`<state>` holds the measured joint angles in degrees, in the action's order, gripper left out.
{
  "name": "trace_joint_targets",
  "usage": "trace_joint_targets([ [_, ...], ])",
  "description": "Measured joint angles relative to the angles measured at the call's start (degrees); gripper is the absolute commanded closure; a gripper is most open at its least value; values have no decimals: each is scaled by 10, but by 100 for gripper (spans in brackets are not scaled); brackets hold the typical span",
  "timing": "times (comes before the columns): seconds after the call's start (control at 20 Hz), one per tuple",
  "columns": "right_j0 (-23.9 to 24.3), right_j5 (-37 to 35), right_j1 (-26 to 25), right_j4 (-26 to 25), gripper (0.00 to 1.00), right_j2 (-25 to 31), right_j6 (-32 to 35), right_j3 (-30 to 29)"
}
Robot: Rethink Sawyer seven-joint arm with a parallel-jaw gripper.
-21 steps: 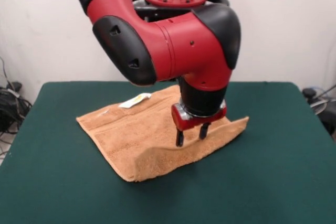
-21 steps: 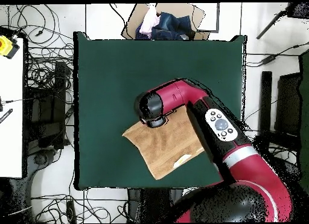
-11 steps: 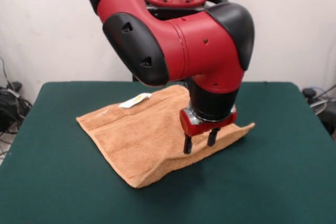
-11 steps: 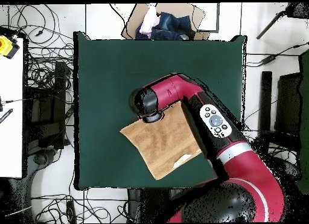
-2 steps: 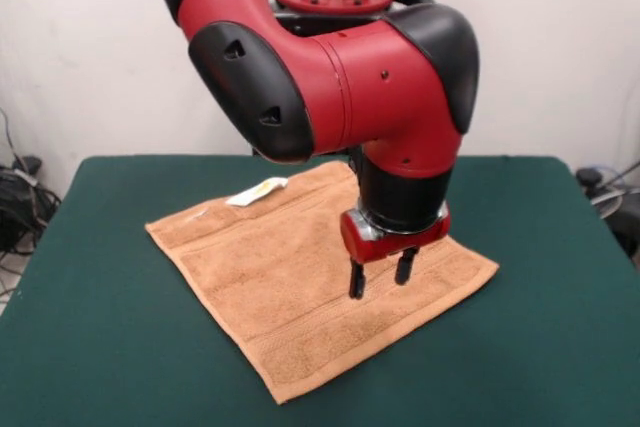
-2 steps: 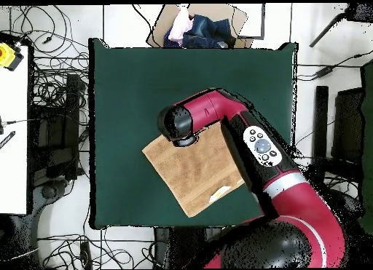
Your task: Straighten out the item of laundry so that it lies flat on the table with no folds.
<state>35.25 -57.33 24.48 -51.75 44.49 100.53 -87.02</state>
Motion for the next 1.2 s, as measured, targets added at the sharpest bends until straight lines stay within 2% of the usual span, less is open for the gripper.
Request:
trace_joint_targets([
  [0.4,8,38,-10,0,0,0,-4,3],
  [0.6,26,43,-31,1,0,1,-34,14],
  [0.75,59,58,-66,-1,0,4,-86,30],
  [0.9,97,71,-92,23,0,21,-146,34],
  [1.0,111,68,-102,41,0,26,-177,35],
  [1.2,112,56,-108,57,0,26,-196,45],
])
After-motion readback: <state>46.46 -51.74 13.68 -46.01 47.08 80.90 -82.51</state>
